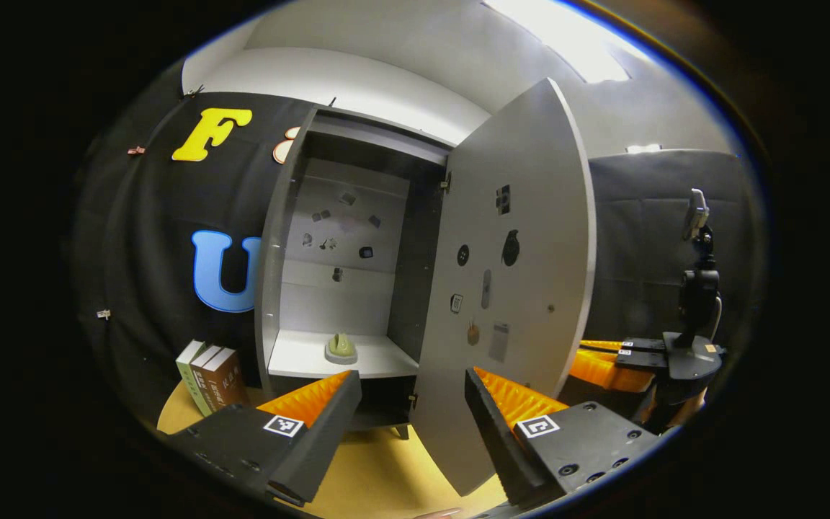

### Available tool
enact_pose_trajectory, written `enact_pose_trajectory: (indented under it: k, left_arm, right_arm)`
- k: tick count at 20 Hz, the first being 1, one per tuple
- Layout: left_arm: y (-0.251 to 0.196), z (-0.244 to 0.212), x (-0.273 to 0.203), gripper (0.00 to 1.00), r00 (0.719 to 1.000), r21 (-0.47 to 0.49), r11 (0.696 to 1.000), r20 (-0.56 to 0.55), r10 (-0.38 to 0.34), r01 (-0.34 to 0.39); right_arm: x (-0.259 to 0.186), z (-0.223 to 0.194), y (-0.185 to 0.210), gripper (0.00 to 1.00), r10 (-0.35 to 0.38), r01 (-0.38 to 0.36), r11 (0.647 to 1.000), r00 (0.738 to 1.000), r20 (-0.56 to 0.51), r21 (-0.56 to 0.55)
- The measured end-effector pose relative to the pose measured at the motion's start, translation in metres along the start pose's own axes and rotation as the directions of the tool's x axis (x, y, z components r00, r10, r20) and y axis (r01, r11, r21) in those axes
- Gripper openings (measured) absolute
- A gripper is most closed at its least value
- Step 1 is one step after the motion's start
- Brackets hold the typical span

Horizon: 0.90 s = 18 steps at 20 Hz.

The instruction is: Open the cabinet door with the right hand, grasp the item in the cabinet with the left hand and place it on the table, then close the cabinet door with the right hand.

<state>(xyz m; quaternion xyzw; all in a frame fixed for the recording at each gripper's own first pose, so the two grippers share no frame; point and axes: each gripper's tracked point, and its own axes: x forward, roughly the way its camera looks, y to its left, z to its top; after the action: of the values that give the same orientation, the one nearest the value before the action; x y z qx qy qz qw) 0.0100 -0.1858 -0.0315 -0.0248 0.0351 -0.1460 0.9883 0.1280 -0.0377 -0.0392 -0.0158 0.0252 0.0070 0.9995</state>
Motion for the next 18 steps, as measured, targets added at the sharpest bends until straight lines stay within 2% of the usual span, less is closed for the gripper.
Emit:
enact_pose_trajectory:
  k: [1,2,4,7,8,9,10,11,12,13,14,16,17,18]
  left_arm:
    - [0.001,0.001,0.006,0.92,1.0,0.003,1.0,0.004,0.008,-0.008]
    - [0.002,0.002,0.012,0.92,1.0,0.008,1.0,0.009,0.019,-0.019]
    - [0.004,0.004,0.022,0.92,0.999,0.018,0.999,0.018,0.035,-0.035]
    - [0.004,0.004,0.029,0.92,0.999,0.015,1.0,0.021,0.024,-0.024]
    - [0.004,0.004,0.029,0.87,1.0,0.015,1.0,0.018,0.016,-0.016]
    - [0.006,0.004,0.03,0.87,1.0,0.017,1.0,0.014,0.009,-0.009]
    - [0.007,0.004,0.029,0.87,1.0,0.019,1.0,0.009,0.002,-0.002]
    - [0.01,0.002,0.03,0.92,1.0,0.02,1.0,0.005,-0.006,0.005]
    - [0.014,0.003,0.03,0.87,1.0,0.02,1.0,0.004,-0.014,0.014]
    - [0.018,0.004,0.029,0.87,1.0,0.021,1.0,0.009,-0.024,0.023]
    - [0.023,0.007,0.031,0.92,0.999,0.023,0.999,0.015,-0.033,0.032]
    - [0.034,0.01,0.036,0.91,0.999,0.033,0.998,0.022,-0.047,0.046]
    - [0.042,0.01,0.04,0.87,0.999,0.036,0.998,0.022,-0.048,0.047]
    - [0.049,0.009,0.045,0.9,0.999,0.037,0.998,0.02,-0.046,0.046]
  right_arm:
    - [0.002,0.0,-0.004,0.16,-0.006,0.006,1.0,1.0,0.005,0.0]
    - [0.002,0.0,-0.007,0.16,-0.013,0.013,1.0,1.0,0.006,0.001]
    - [0.002,0.0,-0.014,0.16,-0.029,0.029,1.0,1.0,0.005,-0.002]
    - [-0.002,0.001,-0.029,0.11,-0.068,0.068,0.998,0.998,0.005,0.001]
    - [-0.004,0.002,-0.031,0.11,-0.071,0.071,0.997,0.997,0.005,0.013]
    - [-0.004,0.002,-0.03,0.19,-0.065,0.064,0.997,0.998,0.007,0.03]
    - [-0.004,0.002,-0.028,0.11,-0.061,0.06,0.998,0.998,0.009,0.036]
    - [-0.004,0.003,-0.028,0.11,-0.062,0.061,0.998,0.998,0.011,0.03]
    - [-0.006,0.003,-0.03,0.11,-0.072,0.072,0.997,0.997,0.011,0.012]
    - [-0.01,0.002,-0.032,0.11,-0.088,0.088,0.996,0.996,0.009,-0.006]
    - [-0.016,0.001,-0.035,0.11,-0.104,0.104,0.994,0.995,0.006,-0.016]
    - [-0.033,-0.001,-0.047,0.11,-0.168,0.168,0.986,0.986,-0.001,-0.024]
    - [-0.043,-0.002,-0.052,0.11,-0.206,0.206,0.978,0.978,-0.004,-0.026]
    - [-0.057,0.0,-0.056,0.1,-0.25,0.25,0.968,0.968,0.003,-0.029]
